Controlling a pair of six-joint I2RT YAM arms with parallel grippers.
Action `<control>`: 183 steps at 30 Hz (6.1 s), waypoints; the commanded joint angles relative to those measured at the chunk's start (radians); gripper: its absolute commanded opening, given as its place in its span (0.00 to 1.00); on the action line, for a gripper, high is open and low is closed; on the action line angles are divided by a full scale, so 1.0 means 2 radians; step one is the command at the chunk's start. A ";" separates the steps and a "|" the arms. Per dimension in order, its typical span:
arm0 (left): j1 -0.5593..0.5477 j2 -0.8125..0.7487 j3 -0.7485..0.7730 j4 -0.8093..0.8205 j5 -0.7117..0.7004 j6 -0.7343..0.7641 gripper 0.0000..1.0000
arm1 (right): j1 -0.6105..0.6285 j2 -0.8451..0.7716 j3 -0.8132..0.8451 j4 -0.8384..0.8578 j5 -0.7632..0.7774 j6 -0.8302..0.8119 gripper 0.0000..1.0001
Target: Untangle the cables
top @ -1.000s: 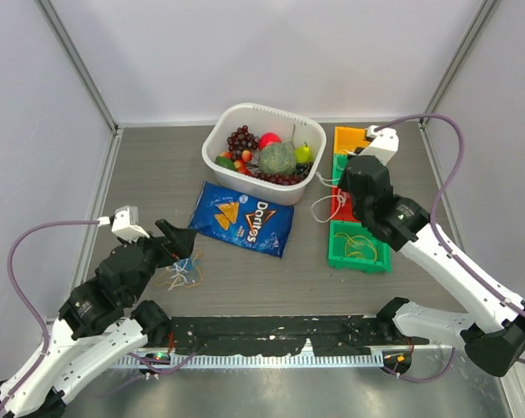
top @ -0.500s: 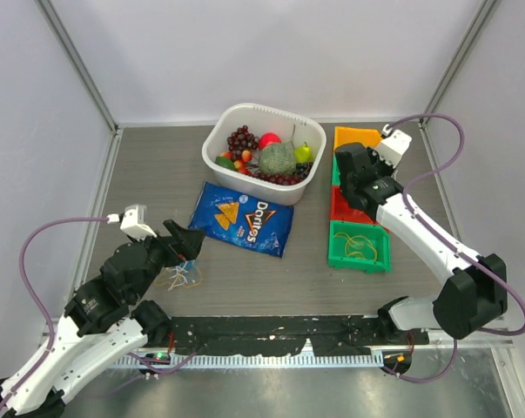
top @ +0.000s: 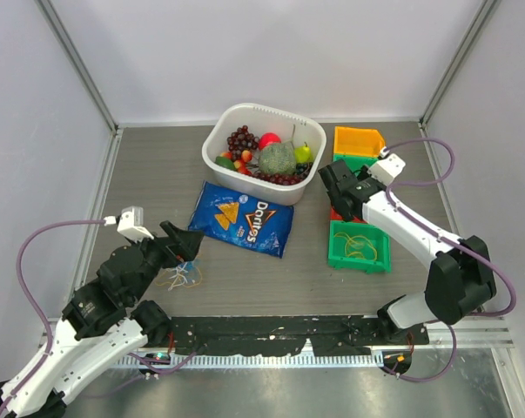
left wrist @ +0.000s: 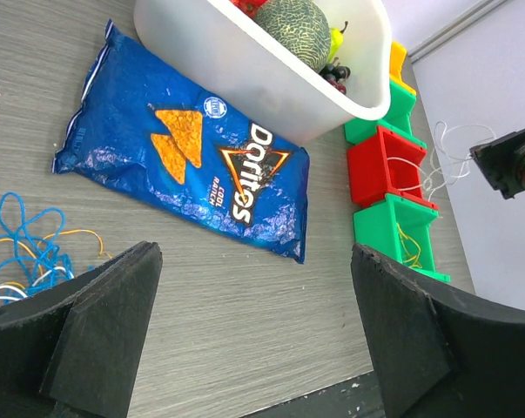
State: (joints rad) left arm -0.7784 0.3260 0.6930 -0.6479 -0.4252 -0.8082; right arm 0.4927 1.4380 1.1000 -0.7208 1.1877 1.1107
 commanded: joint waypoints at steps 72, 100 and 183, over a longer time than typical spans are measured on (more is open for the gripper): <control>0.002 0.198 0.052 -0.088 -0.056 -0.083 1.00 | -0.128 0.035 -0.061 0.135 -0.351 -0.296 0.41; 0.266 0.231 -0.048 -0.109 0.088 -0.172 0.81 | 0.235 -0.010 -0.132 0.494 -0.654 -0.282 0.55; 0.266 0.039 0.194 -0.019 0.174 0.051 0.00 | 0.324 0.164 0.155 0.590 -0.763 -0.332 0.57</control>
State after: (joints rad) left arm -0.2520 0.3859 1.0924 -0.7502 -0.1364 -0.7216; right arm 1.1416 1.7931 1.3434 0.4088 -0.3141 0.4683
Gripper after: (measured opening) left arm 0.009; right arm 0.565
